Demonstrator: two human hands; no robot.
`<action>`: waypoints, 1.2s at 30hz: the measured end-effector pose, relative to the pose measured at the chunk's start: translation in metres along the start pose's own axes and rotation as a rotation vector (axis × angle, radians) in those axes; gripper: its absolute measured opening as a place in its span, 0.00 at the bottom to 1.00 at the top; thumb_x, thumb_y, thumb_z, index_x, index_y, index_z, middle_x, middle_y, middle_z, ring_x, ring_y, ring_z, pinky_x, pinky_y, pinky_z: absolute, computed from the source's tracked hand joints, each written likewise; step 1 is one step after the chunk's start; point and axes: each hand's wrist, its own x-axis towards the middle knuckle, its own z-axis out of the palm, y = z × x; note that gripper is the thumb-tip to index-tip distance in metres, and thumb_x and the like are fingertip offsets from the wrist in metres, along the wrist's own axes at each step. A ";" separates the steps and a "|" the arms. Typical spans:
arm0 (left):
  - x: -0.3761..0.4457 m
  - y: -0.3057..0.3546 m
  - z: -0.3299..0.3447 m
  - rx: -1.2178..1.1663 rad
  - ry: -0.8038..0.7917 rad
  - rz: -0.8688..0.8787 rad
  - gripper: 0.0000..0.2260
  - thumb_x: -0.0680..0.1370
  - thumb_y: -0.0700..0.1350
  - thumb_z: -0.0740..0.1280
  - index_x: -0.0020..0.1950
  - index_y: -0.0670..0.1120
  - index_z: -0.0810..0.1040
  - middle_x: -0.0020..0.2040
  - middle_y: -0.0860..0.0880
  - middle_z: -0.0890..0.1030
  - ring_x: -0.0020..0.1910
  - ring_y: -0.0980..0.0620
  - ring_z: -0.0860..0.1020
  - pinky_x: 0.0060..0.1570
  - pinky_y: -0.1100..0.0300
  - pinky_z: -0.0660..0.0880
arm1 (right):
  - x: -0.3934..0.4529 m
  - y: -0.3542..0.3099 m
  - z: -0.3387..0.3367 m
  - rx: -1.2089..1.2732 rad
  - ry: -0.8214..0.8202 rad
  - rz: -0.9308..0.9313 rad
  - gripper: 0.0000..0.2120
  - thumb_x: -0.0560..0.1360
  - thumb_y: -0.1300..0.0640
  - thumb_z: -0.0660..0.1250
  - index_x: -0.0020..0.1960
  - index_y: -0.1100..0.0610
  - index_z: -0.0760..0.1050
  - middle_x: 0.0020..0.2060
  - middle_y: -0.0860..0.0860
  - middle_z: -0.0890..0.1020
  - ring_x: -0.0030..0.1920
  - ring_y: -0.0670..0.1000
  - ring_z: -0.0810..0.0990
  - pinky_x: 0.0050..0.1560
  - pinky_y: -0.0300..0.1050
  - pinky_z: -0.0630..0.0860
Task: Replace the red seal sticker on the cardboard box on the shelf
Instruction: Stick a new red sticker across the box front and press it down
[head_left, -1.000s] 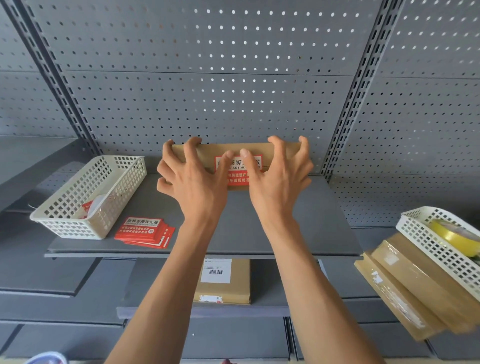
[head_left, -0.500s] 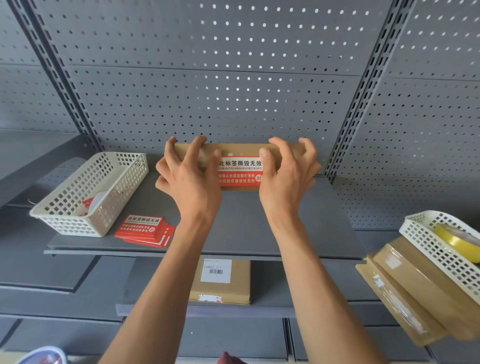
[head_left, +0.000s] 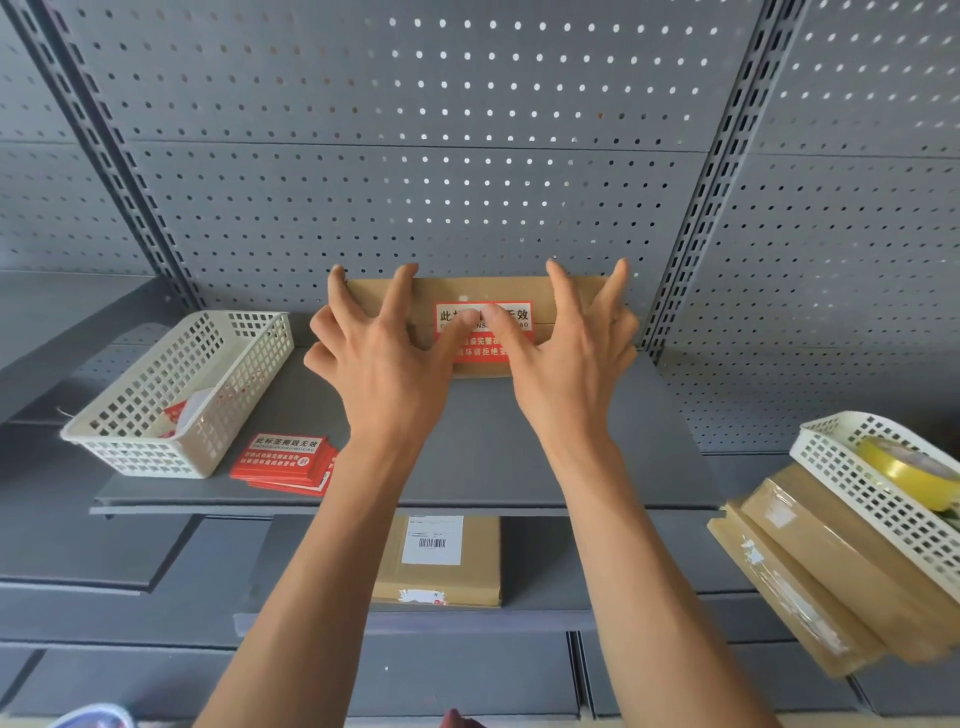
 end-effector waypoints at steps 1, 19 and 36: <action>0.000 -0.001 -0.001 0.001 -0.004 0.003 0.30 0.72 0.72 0.64 0.72 0.63 0.70 0.81 0.41 0.55 0.74 0.39 0.59 0.66 0.42 0.57 | 0.000 0.001 -0.003 0.011 -0.007 0.001 0.35 0.72 0.28 0.65 0.74 0.44 0.70 0.82 0.59 0.53 0.70 0.64 0.64 0.65 0.58 0.63; -0.021 -0.007 -0.019 -0.040 -0.019 0.087 0.20 0.81 0.60 0.62 0.74 0.66 0.70 0.81 0.40 0.54 0.72 0.40 0.59 0.67 0.45 0.55 | -0.009 0.006 -0.030 0.063 -0.013 -0.028 0.20 0.81 0.43 0.64 0.72 0.41 0.73 0.82 0.56 0.55 0.66 0.63 0.66 0.64 0.56 0.65; -0.034 0.008 -0.026 0.022 -0.090 0.061 0.35 0.69 0.71 0.69 0.74 0.68 0.67 0.81 0.41 0.55 0.74 0.40 0.58 0.67 0.45 0.58 | -0.020 0.017 -0.042 0.101 -0.098 -0.036 0.37 0.73 0.39 0.72 0.78 0.48 0.65 0.82 0.60 0.50 0.75 0.63 0.60 0.71 0.58 0.59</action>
